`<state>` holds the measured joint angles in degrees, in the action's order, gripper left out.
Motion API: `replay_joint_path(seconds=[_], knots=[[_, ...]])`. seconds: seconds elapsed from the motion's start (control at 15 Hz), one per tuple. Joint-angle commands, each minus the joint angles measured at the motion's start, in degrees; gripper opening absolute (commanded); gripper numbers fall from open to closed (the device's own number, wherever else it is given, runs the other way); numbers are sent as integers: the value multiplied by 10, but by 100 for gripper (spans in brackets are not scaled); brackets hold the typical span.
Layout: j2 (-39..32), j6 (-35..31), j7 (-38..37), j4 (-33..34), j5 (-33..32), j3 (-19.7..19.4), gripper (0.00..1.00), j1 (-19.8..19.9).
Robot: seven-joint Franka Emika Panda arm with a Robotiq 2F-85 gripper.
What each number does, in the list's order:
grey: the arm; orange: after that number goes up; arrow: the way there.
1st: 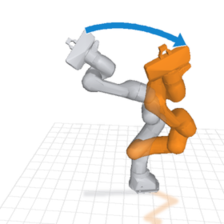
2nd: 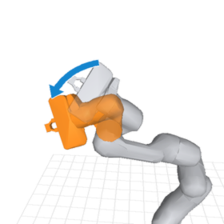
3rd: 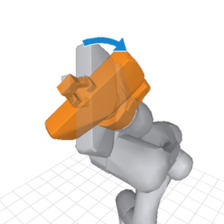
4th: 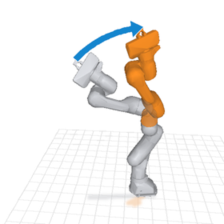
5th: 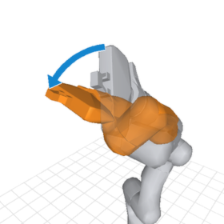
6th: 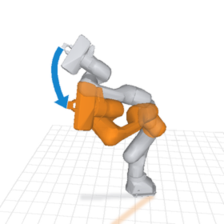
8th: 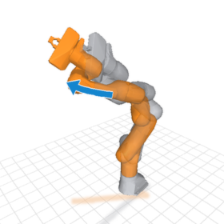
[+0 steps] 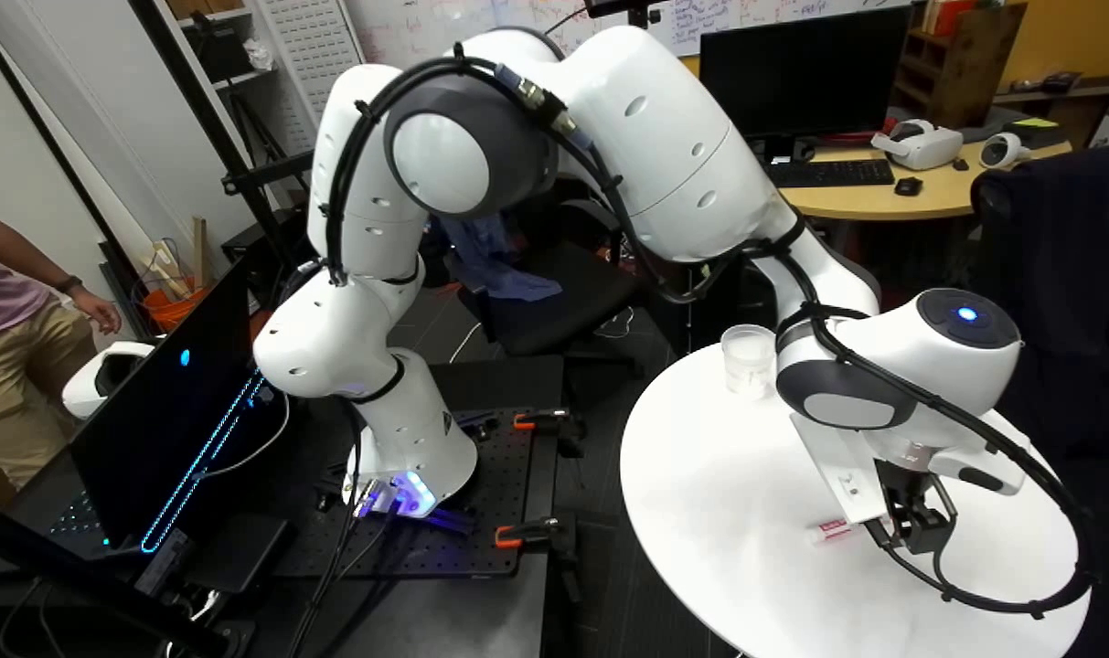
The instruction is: Put the marker in the cup
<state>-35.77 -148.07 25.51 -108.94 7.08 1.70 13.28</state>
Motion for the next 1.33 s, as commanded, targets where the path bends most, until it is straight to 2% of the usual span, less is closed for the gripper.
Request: replay_joint_path(seconds=[0.0,0.33,0.4,0.6,0.8,1.0,1.07,1.27], knots=[[-25,19,5,30,-6,17,100,14],[-31,12,-10,20,-8,15,98,11],[-30,10,-9,17,-7,15,86,12],[-27,6,-11,12,-6,15,63,13],[-30,12,-12,17,-8,14,54,12],[-34,18,-13,22,-9,14,60,11],[-36,20,-13,24,-10,14,65,11],[-42,26,-13,29,-11,14,62,9]])
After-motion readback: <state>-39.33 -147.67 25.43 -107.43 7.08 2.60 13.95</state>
